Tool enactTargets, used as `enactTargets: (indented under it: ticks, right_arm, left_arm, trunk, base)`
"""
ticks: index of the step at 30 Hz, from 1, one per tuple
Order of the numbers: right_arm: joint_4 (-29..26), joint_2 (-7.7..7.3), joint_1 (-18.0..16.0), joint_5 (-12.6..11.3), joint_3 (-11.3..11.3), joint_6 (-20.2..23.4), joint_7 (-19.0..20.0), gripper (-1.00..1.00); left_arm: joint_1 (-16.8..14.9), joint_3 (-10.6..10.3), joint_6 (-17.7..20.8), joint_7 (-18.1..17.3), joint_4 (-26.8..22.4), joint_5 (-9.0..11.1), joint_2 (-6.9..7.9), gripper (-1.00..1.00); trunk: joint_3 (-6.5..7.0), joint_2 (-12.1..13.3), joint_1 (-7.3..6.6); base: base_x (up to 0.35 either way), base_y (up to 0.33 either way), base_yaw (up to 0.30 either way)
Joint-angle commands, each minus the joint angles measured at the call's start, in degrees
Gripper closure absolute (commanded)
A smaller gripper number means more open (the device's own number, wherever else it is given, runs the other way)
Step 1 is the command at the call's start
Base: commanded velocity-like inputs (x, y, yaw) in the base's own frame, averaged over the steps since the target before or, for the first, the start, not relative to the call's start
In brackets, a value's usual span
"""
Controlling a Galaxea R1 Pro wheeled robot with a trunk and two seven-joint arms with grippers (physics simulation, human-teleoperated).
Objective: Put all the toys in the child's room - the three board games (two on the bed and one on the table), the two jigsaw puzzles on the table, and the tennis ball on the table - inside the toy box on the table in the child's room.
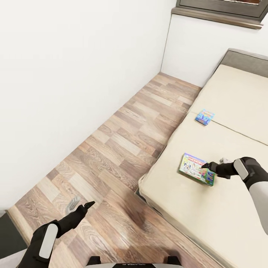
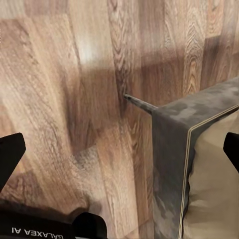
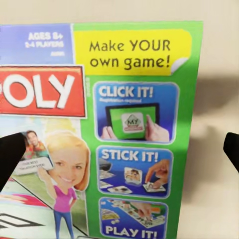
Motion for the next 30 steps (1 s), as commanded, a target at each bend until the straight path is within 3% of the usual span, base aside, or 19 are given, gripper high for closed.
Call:
enactTargets:
  ticks: [1,17,30]
  right_arm:
    - [-0.03,0.03,-0.03,0.54,-0.34,0.25,0.46,-1.0]
    - [-0.03,-0.01,-0.04,0.57,-0.34,0.2,0.46,-1.0]
    - [-0.03,-0.03,-0.04,0.56,-0.34,0.26,0.46,-1.0]
  left_arm:
    - [-0.05,0.25,0.45,-0.18,-0.04,0.05,-0.07,-1.0]
    - [-0.05,0.25,0.4,-0.25,0.05,0.05,-0.14,-1.0]
    - [-0.05,0.25,0.36,-0.34,0.06,0.05,-0.16,-1.0]
  trunk:
    - [-0.03,-0.02,0.0]
    - [-0.01,-0.02,0.0]
    - [-0.01,-0.02,0.0]
  base:
    - [0.0,0.0,0.023]
    - [0.0,0.0,0.017]
    - [0.0,0.0,0.175]
